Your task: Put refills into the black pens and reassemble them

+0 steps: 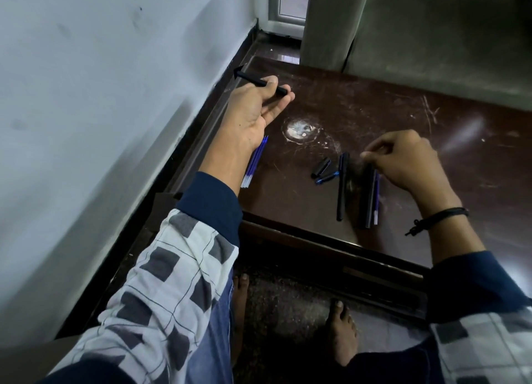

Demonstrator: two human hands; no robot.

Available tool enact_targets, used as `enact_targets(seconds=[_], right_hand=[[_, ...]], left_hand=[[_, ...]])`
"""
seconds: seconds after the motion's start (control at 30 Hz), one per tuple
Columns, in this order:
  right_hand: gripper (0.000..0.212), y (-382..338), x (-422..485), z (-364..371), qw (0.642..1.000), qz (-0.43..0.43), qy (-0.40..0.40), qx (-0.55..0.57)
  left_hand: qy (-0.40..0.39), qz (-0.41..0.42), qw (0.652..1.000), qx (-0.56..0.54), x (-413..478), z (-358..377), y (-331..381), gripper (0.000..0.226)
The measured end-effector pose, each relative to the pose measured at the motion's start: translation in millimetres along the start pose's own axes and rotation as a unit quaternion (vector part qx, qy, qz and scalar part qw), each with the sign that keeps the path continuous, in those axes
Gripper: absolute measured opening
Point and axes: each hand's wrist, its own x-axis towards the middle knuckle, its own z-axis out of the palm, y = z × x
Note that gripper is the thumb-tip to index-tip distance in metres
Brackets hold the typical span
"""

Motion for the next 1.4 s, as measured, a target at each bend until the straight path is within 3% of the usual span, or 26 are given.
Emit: enact_targets(seconds=[0.33, 1.03, 1.13, 1.23, 1.4], right_hand=[[0.005, -26.9, -12.3, 38.8, 0.987, -0.151, -0.03, -0.036], [0.002, -27.1, -13.9, 41.6, 0.987, -0.149, -0.037, -0.048], [0.019, -38.0, -22.3, 51.2, 0.973, -0.222, -0.033, -0.062], [0.044, -54.8, -34.8, 67.6, 0.943, -0.304, -0.104, -0.087], [0.061, -70.4, -50.5, 99.1, 0.894, -0.383, -0.177, -0.152]], left_hand=[[0.017, 0.012, 0.999, -0.024, 5.5, -11.6, 11.9, 0.006], [0.012, 0.009, 1.0, -0.019, 4.4, -12.1, 12.9, 0.006], [0.014, 0.012, 1.0, -0.025, 5.0, -13.6, 14.1, 0.006], [0.012, 0.012, 1.0, -0.023, 4.5, -13.6, 14.2, 0.007], [0.009, 0.013, 1.0, -0.02, 3.6, -14.7, 14.1, 0.007]])
